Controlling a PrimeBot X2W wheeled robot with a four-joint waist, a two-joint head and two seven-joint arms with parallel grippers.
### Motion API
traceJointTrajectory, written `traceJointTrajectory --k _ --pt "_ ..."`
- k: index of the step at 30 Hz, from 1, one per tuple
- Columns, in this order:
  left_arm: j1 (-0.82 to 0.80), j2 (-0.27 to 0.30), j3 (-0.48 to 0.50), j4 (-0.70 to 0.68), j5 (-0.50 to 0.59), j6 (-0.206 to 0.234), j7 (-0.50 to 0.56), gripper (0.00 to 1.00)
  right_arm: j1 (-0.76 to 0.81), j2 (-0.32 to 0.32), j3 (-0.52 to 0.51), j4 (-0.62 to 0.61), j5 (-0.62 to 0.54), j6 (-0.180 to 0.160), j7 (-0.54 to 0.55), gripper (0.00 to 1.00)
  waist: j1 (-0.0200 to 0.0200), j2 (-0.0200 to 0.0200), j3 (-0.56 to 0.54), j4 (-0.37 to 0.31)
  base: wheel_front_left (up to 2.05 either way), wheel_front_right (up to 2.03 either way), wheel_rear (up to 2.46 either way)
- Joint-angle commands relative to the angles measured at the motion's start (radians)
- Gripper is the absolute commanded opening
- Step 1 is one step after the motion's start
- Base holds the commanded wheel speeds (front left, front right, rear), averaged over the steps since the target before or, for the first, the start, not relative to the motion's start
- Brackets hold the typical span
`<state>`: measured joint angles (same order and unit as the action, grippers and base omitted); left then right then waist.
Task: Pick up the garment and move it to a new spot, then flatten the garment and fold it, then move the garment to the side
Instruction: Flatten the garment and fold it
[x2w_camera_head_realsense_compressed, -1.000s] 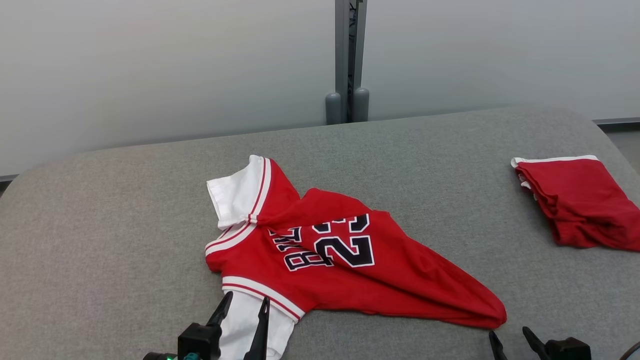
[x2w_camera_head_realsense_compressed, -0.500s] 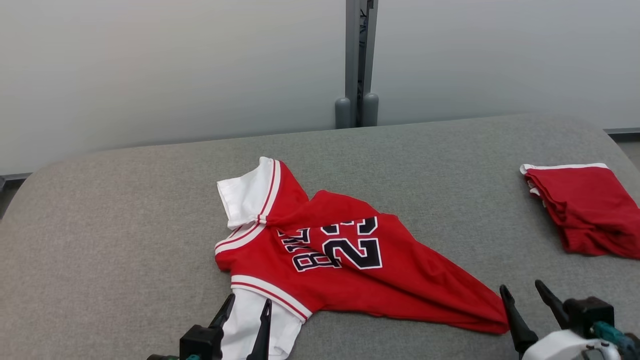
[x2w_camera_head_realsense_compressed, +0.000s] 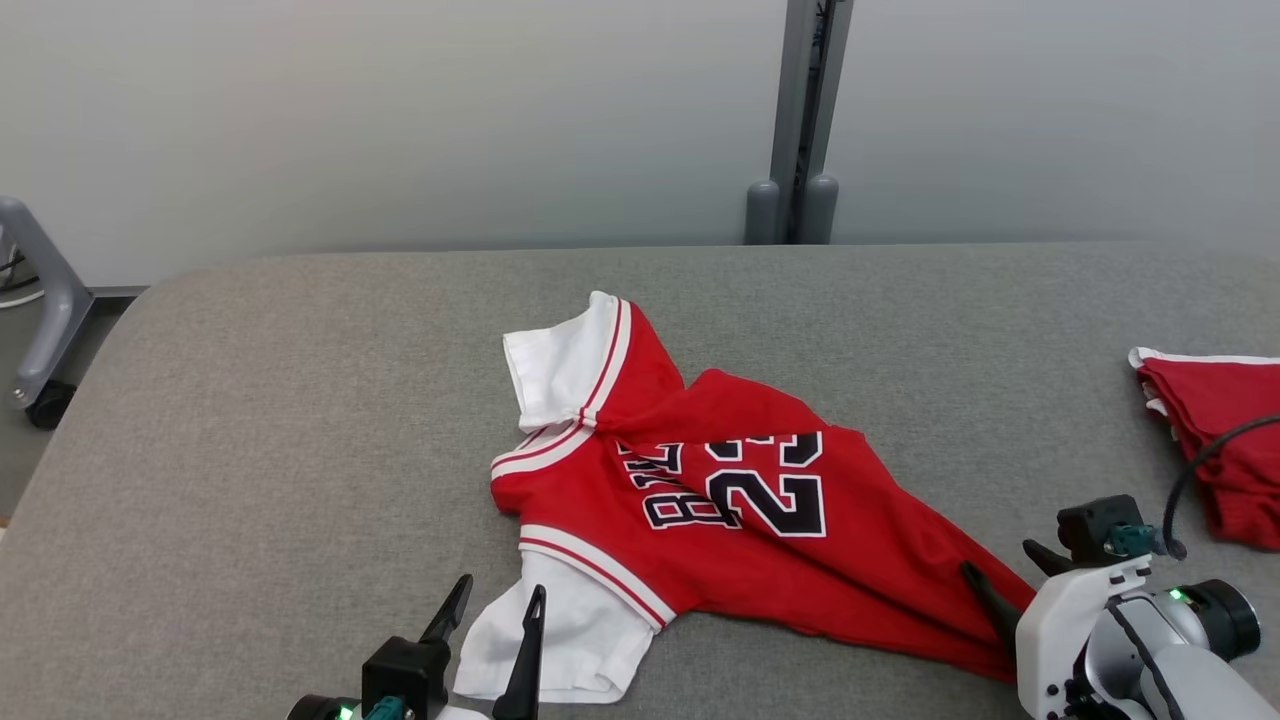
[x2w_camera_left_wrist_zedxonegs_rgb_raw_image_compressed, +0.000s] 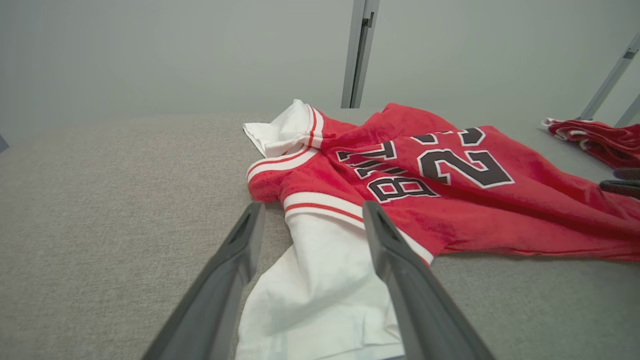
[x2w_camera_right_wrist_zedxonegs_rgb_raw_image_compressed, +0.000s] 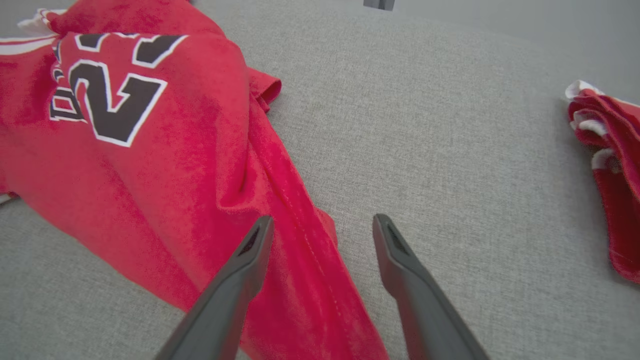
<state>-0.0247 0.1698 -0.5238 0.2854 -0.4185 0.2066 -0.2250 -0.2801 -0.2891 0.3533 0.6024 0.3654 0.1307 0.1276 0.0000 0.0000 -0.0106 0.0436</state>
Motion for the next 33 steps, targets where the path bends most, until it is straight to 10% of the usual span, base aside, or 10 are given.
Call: traceJointTrajectory --k 1,9,22,33 --pt "-0.012 0.004 0.002 0.002 -0.002 0.003 -0.006 1.0 -0.016 -0.012 0.013 0.014 0.018 0.0 0.017 1.0 0.0 0.0 0.005 0.013 0.0 0.0 0.0" --pt "-0.029 0.007 0.003 0.003 -0.005 0.005 -0.007 1.0 -0.081 -0.036 0.12 0.125 0.142 0.0 0.109 1.0 0.0 0.0 0.019 0.052 0.0 0.0 0.0" --pt "-0.053 0.006 -0.001 0.007 -0.005 0.005 -0.013 1.0 -0.191 -0.047 0.16 0.278 0.219 0.0 0.045 0.0 0.0 0.0 0.063 0.097 0.0 0.0 0.0" --pt "-0.073 0.002 -0.005 0.017 -0.01 0.0 -0.019 1.0 -0.364 -0.052 0.094 0.459 0.153 0.0 -0.126 0.0 0.0 0.0 0.087 0.118 0.0 0.0 0.0"
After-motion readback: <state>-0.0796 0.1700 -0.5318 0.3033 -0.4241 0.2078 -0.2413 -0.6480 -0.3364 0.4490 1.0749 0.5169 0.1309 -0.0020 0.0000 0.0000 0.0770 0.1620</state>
